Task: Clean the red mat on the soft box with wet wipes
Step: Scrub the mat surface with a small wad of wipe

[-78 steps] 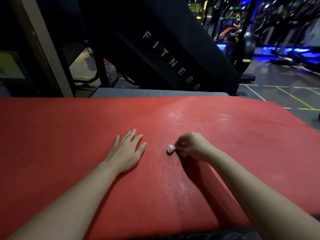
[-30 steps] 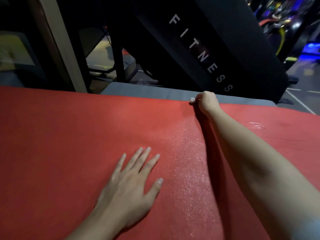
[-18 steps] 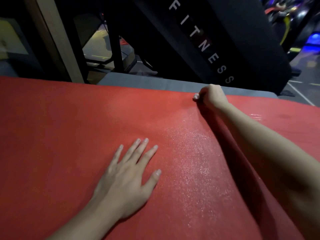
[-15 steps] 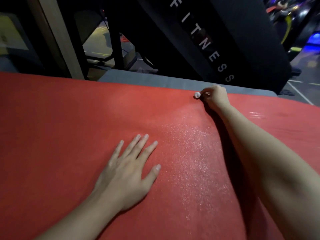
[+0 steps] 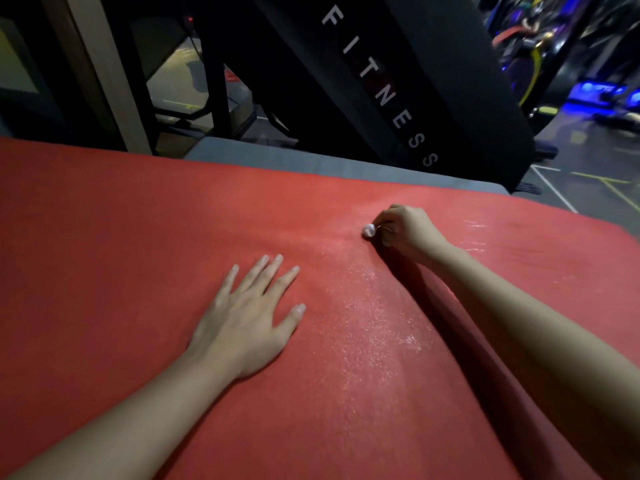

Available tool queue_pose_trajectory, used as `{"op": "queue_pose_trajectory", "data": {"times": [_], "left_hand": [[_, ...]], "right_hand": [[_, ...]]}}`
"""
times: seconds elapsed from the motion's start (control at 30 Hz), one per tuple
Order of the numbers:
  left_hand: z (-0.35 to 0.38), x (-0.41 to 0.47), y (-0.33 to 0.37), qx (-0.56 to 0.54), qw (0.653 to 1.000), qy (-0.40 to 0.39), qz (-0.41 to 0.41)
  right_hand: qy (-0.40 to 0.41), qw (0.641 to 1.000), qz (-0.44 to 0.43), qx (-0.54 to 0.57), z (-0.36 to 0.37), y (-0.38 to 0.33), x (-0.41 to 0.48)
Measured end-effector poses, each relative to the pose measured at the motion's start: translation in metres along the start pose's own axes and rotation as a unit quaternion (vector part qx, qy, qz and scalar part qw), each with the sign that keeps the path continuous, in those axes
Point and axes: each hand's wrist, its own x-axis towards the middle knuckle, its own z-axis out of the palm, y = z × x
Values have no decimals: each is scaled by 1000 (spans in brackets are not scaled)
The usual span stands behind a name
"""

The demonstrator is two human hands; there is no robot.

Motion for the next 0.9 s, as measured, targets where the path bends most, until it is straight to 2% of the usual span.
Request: {"op": "queue_pose_trajectory", "data": {"times": [0.1, 0.27, 0.4, 0.5, 0.7, 0.83, 0.9], "left_hand": [[0, 1, -1, -7, 1000, 4, 2], [2, 3, -1, -7, 1000, 7, 5], [1, 7, -1, 11, 1000, -7, 2], [0, 7, -1, 8, 1000, -11, 2], [-3, 6, 0, 7, 1000, -12, -3], [-6, 2, 3, 17, 1000, -9, -1], [-9, -4, 5, 21, 1000, -22, -4]], "right_hand": [[12, 999, 36, 5, -3, -4, -13], [-91, 995, 10, 34, -19, -32, -91], [1, 999, 36, 28, -12, -46, -118], [18, 996, 81, 20, -10, -63, -126], [-76, 995, 59, 11, -22, -98, -192], [37, 994, 93, 53, -10, -94, -203], [76, 993, 86, 37, -5, -92, -201]]}}
